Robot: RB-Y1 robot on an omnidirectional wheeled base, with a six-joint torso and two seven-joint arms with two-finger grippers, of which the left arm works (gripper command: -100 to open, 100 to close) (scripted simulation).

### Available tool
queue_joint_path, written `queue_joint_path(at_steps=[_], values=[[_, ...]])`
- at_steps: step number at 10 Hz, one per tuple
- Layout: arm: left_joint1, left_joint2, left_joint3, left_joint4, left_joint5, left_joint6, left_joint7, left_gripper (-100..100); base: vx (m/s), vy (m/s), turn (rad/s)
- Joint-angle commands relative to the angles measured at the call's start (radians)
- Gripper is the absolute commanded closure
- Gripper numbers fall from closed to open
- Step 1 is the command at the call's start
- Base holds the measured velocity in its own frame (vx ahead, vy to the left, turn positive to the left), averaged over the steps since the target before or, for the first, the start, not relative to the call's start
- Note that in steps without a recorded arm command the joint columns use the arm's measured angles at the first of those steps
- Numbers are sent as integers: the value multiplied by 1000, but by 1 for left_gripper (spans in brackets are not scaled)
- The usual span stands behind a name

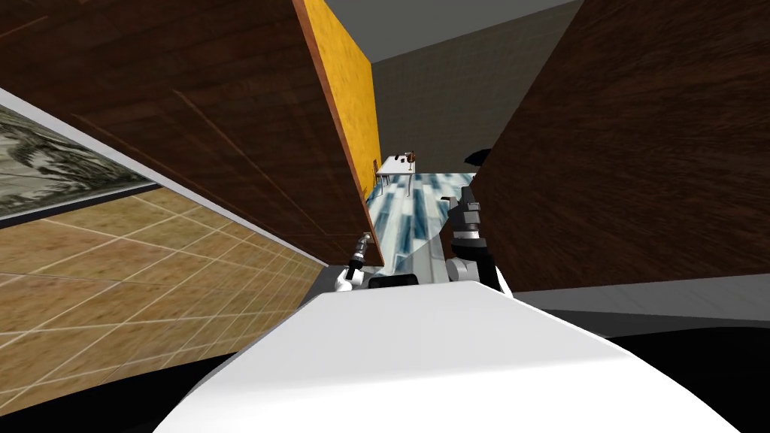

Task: Push the door open

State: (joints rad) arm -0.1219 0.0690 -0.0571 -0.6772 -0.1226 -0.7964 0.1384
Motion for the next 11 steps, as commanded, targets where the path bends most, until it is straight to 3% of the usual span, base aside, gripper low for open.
queue_joint_path(at_steps=[1, 2, 3, 9, 11], values=[[-15, 4, 13, 34, 6, -16, -7, 100, 4, 20, 33], [-11, 13, 28, 30, 15, -13, -9, 100, 89, -65, 134], [-8, 8, 18, 18, 11, -8, -4, -100, -62, -48, 92], [-8, -9, 17, 7, 15, 7, 2, -100, -212, -45, 31], [-7, -3, 21, 13, 16, -1, -3, -100, -5, -15, -13]])
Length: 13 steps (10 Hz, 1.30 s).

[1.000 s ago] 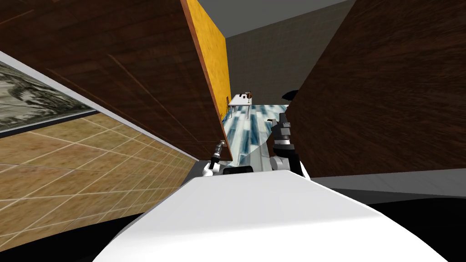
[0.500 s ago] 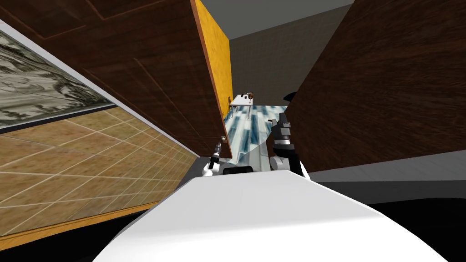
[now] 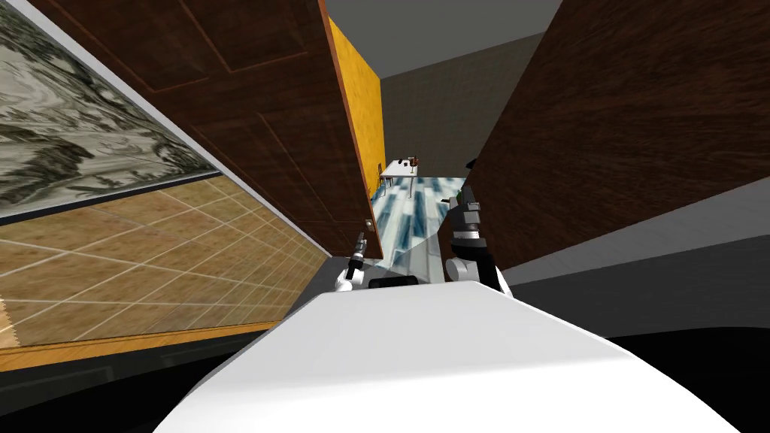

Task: Push the door open

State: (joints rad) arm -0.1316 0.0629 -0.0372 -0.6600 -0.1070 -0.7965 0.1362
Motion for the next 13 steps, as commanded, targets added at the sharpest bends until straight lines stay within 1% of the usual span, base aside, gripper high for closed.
queue_joint_path(at_steps=[1, 4, 7, 8, 9, 13], values=[[3, 4, 2, -4, 1, -2, -1, -100, 188, -23, -23], [5, 5, 8, 0, 3, -11, -7, -100, 216, -31, -22], [7, -2, 14, 3, 5, -20, -12, -100, 197, -33, -23], [6, 0, 12, 2, 5, -18, -11, -100, 79, -14, 11], [6, 0, 12, 2, 5, -18, -11, 100, -18, 0, -6], [6, 0, 12, 2, 5, -18, -11, 100, -17, 4, -3]])
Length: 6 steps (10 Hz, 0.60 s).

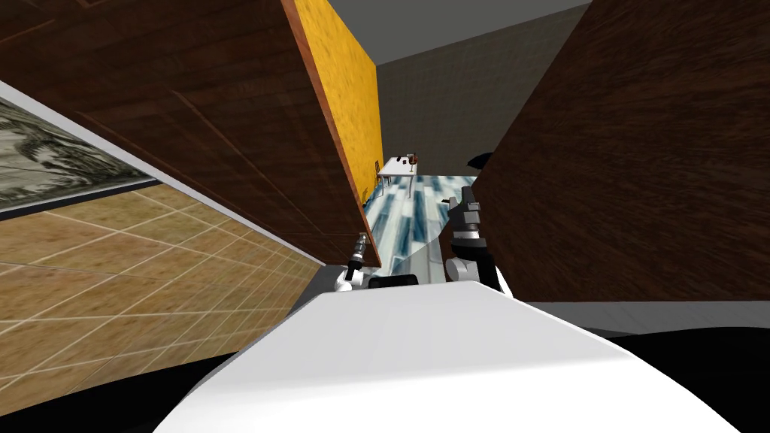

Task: Push the door open

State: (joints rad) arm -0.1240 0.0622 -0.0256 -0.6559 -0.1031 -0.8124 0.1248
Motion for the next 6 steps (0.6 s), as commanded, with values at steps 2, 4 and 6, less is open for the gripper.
queue_joint_path(at_steps=[2, 4, 6], values=[[0, 7, 12, 1, 7, 1, -5, 100, 36, -12, 10], [-1, 13, 24, 3, 14, 2, -9, 100, 152, -80, 41], [-2, 19, 39, 4, 23, 3, -15, 100, 186, -56, 27]])
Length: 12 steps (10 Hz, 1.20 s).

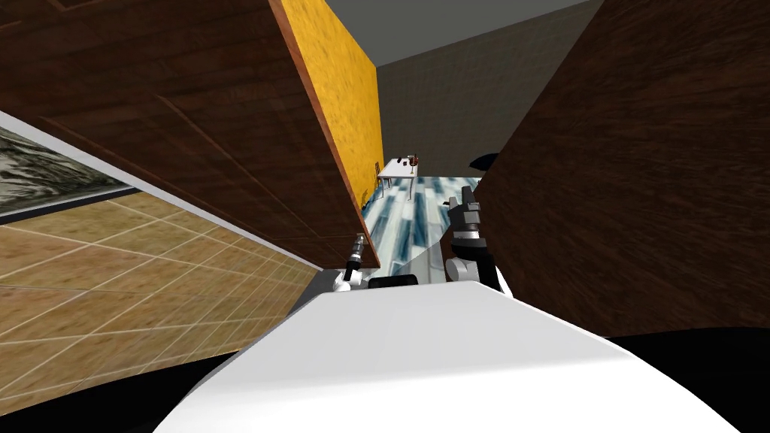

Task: Push the door open

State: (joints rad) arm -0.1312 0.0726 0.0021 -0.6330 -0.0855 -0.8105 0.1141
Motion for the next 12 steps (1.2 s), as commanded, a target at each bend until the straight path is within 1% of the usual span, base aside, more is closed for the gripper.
queue_joint_path(at_steps=[1, 3, 4, 5, 7, 8, 9, 11, 12], values=[[5, 11, 20, -18, 10, 2, -8, 100, 183, -66, 27], [4, 17, 39, -16, 21, 4, -15, 100, 177, -64, 32], [4, 17, 39, -16, 21, 4, -15, 100, 115, -45, 50], [3, 20, 54, -15, 30, 5, -21, 100, 143, -38, 50], [3, 20, 54, -15, 30, 5, -21, 100, 94, -33, 11], [2, 24, 76, -13, 42, 7, -30, 100, 134, -68, 55], [1, 25, 81, -12, 45, 7, -32, 100, 200, -81, 90], [0, 27, 104, -10, 59, 9, -41, 100, 188, -68, 48], [0, 27, 104, -10, 59, 9, -41, 100, 119, -44, 46]])
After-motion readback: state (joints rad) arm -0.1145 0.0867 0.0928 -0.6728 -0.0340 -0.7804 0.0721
